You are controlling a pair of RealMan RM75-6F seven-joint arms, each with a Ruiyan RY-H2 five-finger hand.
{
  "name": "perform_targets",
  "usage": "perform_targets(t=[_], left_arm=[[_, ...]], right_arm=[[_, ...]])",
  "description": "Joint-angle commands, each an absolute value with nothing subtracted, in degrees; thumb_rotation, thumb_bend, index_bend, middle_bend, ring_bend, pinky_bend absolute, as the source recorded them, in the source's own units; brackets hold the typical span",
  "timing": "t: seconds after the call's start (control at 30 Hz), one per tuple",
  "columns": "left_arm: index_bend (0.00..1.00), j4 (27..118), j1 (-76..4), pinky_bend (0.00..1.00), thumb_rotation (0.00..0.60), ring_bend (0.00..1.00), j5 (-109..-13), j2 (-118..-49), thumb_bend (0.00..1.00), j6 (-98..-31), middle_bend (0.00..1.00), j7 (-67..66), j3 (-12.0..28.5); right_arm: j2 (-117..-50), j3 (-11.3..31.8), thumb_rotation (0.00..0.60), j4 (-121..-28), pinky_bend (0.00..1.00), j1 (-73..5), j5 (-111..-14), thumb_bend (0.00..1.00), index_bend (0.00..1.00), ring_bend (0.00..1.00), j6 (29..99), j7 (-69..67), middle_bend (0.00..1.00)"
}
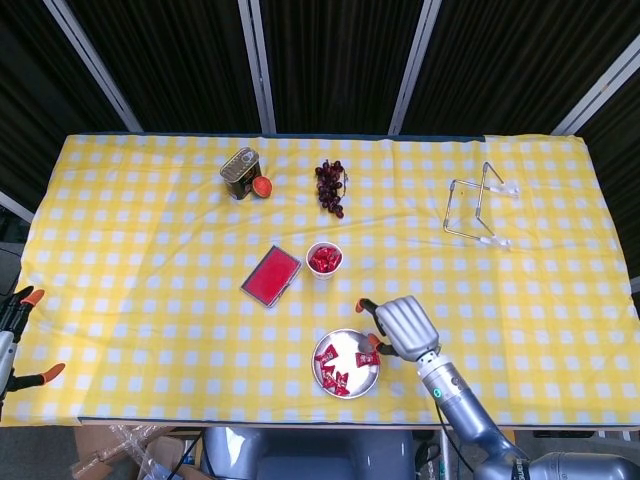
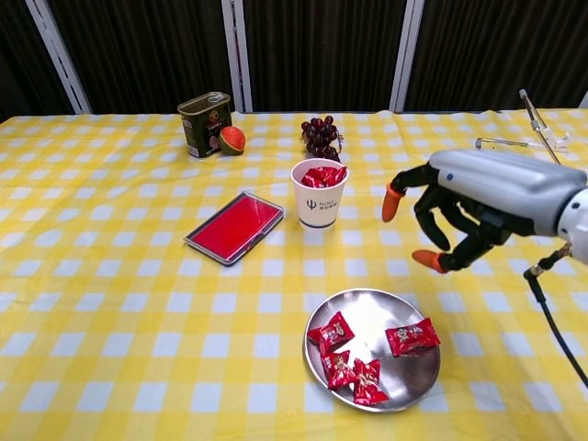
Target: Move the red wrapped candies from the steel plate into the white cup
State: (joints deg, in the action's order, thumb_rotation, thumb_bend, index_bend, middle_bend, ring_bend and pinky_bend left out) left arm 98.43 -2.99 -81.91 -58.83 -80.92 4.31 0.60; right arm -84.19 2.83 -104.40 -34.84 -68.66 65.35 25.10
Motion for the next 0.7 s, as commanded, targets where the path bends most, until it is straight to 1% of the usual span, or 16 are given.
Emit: perform_targets(t=[0.03, 0.13, 0.2, 0.47, 0.7], left_arm=[[0.00, 98.41, -2.97, 0.00, 0.600, 0.00, -81.87, -58.86, 0.03, -80.94, 0.00, 4.22, 0.60], [0.00, 98.31, -2.92, 0.00, 0.600, 0.00, -81.85, -58.87, 0.03, -81.06, 0.00, 4.24, 0.63], [0.00, 98.28, -2.90, 0.00, 0.600, 0.00, -81.80, -58.86, 0.03, -81.07, 0.00, 4.23, 0.64], [0.00, 98.18, -2.87, 0.00, 0.600, 0.00, -81.96, -58.92, 0.03, -81.19, 0.00, 4.02, 0.62], [0.00, 98.14, -2.83, 0.00, 0.600, 0.00, -81.92, -58.97, 0.03, -81.22, 0.00, 4.02, 0.63]], right_arm=[[-85.03, 0.71, 0.600, -104.45, 0.91, -35.07, -68.58, 0.39, 0.38, 0.79, 62.64, 26.67, 0.69], [-84.73, -0.30, 0.600, -104.88, 0.91, -35.45, -66.64, 0.39, 0.39, 0.79, 59.96, 27.19, 0.69], [-84.96, -0.57, 0.600, -104.52, 0.91, -35.45, -66.13, 0.39, 0.40, 0.79, 59.46, 27.61, 0.69], [-87.34, -1.56, 0.600, -101.30, 0.91, -34.34, -66.14, 0.39, 0.41, 0.79, 59.64, 27.61, 0.69], [-88.92, -0.99, 0.600, -98.51, 0.91, -33.24, -67.59, 0.39, 0.44, 0.79, 60.48, 25.14, 0.69]])
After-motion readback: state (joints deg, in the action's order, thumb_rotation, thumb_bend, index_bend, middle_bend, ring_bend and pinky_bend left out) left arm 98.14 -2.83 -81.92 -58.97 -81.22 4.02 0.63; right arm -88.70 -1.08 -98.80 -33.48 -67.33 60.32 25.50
